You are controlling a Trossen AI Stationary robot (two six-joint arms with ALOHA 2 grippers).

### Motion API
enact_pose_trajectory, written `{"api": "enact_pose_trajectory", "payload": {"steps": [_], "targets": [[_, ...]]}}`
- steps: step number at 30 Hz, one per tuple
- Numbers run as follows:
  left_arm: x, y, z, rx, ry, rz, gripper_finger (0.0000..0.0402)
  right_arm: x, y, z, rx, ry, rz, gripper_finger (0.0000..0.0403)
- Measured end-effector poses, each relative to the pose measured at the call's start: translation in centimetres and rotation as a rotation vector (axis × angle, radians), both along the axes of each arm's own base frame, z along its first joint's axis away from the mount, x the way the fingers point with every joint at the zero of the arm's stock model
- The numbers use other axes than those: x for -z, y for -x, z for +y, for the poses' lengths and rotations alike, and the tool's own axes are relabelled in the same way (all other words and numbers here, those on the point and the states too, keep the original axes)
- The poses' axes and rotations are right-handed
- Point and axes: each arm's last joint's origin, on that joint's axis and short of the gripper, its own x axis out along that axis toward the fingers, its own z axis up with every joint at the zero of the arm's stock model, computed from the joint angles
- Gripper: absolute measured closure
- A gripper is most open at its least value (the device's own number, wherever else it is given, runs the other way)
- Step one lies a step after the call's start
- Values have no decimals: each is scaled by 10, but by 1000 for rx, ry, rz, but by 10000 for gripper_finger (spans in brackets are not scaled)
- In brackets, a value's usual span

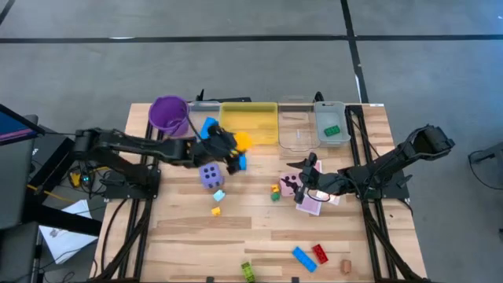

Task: Pick & Place Toys
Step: Put the large yellow game piece into the white transparent bin, then adjust the white bin

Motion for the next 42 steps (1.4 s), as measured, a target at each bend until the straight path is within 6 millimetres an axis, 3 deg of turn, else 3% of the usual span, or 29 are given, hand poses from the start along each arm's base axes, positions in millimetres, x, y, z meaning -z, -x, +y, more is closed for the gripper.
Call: {"api": "enact_pose_trajectory", "payload": {"steps": [9,19,24,32,42], "targets": [[-1,38,60,-369,-1,121,122,-1,0,0,4,-18,-18,121],[31,52,125,-577,64,287,121,0,0,0,4,-15,-9,121],[49,59,149,-631,79,399,117,1,0,0,6,-16,3,121],[67,64,167,-684,111,470,65,1,0,0,6,-16,3,121],[67,59,158,-629,134,480,29,1,0,0,6,-16,4,121]]}}
